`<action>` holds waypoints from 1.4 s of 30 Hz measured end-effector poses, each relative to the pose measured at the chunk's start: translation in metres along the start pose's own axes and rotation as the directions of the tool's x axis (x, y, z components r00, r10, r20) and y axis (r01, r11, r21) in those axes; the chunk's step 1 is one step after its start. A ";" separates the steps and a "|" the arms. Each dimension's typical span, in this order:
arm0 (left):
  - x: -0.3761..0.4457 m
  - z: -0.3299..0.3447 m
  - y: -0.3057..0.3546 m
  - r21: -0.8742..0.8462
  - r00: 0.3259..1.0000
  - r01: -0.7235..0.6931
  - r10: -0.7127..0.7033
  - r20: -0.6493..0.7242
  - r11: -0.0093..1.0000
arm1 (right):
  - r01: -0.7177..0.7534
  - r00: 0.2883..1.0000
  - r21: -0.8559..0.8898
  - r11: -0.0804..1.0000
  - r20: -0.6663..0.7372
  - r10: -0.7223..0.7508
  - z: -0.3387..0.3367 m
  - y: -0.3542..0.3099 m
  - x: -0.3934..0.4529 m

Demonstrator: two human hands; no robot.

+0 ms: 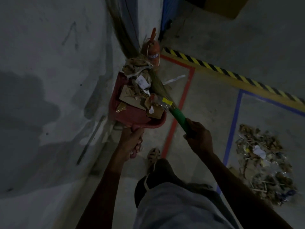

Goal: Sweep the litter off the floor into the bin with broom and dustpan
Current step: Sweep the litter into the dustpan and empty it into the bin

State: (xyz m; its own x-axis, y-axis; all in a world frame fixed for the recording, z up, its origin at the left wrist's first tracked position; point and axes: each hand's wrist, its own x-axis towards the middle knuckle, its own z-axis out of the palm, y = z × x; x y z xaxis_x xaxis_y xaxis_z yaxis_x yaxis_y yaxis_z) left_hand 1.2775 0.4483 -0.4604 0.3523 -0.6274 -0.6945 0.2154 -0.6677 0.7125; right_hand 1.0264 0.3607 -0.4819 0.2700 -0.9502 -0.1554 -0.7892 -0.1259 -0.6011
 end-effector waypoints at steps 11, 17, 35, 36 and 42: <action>0.109 -0.032 -0.030 -0.106 0.978 0.207 -0.202 0.058 0.972 | -0.112 0.988 -0.165 0.980 0.085 0.127 0.073 -0.050 0.047; 0.160 -0.031 -0.036 -0.028 0.932 0.354 -0.350 0.096 0.935 | -0.141 0.984 -0.260 0.955 0.070 0.165 0.085 -0.055 0.051; 0.231 -0.042 -0.043 -0.057 0.911 0.406 -0.399 0.100 0.912 | -0.257 0.966 -0.305 0.917 -0.050 0.254 0.073 -0.052 0.025; 0.230 -0.042 -0.043 -0.040 0.914 0.397 -0.391 0.105 0.917 | -0.275 0.961 -0.291 0.916 -0.053 0.271 0.074 -0.052 0.026; 0.234 -0.044 -0.052 0.024 0.897 0.428 -0.428 0.113 0.903 | -0.388 0.921 -0.242 0.889 -0.059 0.386 0.076 -0.050 0.032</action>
State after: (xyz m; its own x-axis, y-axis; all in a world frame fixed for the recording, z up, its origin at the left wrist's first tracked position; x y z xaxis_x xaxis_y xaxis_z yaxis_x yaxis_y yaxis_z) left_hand 1.3892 0.3535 -0.6554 0.1209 -0.3222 -0.9389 0.3233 -0.8815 0.3441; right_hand 1.1167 0.3584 -0.5165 -0.0884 -0.9405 -0.3282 -0.9399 0.1878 -0.2850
